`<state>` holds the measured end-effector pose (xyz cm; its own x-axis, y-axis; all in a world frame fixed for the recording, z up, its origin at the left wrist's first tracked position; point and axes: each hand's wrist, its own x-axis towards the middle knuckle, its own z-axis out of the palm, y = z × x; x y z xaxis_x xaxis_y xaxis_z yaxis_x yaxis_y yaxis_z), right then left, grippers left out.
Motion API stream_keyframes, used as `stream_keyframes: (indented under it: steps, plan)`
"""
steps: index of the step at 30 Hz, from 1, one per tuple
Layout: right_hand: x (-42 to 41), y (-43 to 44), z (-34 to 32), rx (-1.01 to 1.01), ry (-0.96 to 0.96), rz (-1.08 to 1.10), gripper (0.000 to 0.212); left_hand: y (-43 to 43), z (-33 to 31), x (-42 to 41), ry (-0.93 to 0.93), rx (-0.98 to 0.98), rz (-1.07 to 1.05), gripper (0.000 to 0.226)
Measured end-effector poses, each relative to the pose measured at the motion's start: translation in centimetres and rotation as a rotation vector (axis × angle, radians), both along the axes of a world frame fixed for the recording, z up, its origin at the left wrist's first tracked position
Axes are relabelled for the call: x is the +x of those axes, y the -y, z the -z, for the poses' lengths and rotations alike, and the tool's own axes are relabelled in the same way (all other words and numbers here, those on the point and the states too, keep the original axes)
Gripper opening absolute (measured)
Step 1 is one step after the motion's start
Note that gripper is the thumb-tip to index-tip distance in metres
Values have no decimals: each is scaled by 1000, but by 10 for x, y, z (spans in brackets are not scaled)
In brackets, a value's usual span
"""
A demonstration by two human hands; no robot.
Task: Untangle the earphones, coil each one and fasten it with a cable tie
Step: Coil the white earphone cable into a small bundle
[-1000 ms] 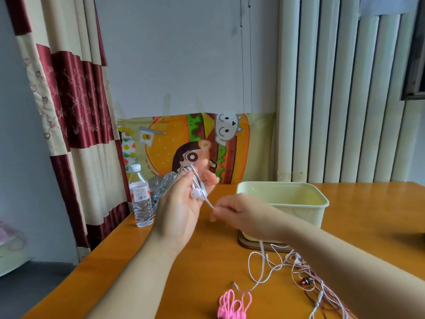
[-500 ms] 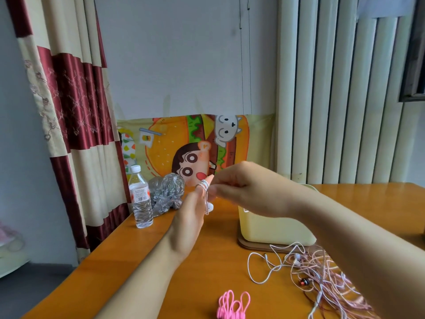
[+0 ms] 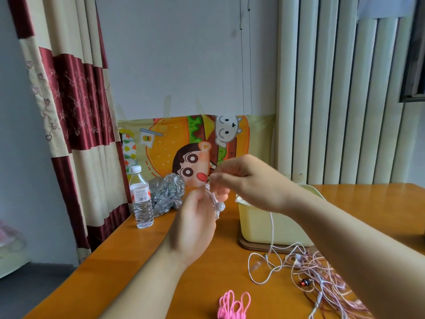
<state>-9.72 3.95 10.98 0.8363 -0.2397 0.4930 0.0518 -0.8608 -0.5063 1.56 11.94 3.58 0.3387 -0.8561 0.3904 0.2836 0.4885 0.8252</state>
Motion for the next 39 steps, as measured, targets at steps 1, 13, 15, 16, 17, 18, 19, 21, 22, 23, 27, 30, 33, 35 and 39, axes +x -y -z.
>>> stream_keyframes:
  steps: [1, 13, 15, 16, 17, 18, 19, 21, 22, 23, 27, 30, 33, 35, 39]
  plan:
    - [0, 6, -1, 24, 40, 36, 27, -1, 0, -1, 0, 6, -4, 39]
    - [9, 35, 17, 279, 138, 51, 37, -8, -7, -11, 161, 68, 90, 29]
    - [13, 34, 33, 377, 105, 18, 35, -7, -12, -9, 41, 28, 143, 26]
    - [15, 34, 42, 401, 84, 16, 37, -4, -14, -7, -39, 7, 166, 28]
    - [17, 34, 50, 393, 61, 19, 40, -3, -17, -5, -128, -20, 185, 29]
    - [18, 33, 58, 360, 31, 23, 41, -2, -19, -3, -207, -46, 180, 29]
    - [18, 31, 64, 317, -4, 22, 39, -2, -21, -1, -256, -67, 151, 30]
    - [15, 26, 71, 256, -92, 5, 37, -4, -24, 4, -269, -94, 51, 36]
    - [14, 24, 72, 245, -132, -7, 35, -5, -24, 6, -250, -102, -10, 38]
    - [12, 21, 71, 232, -163, -25, 34, -6, -24, 10, -223, -105, -71, 38]
    - [4, 16, 59, 7, -267, -46, 30, -2, -18, 30, -83, -32, -256, 35]
    - [-3, 12, 44, -69, -246, -80, 30, 0, -8, 39, 122, 90, -315, 35]
    - [-9, 13, 25, -54, -136, -48, 32, 0, 3, 41, 353, 230, -304, 41]
    - [-13, 16, 15, -11, -58, -30, 32, -1, 8, 40, 428, 278, -286, 47]
    - [-15, 21, 5, -7, 33, 0, 33, -1, 14, 34, 560, 339, -237, 57]
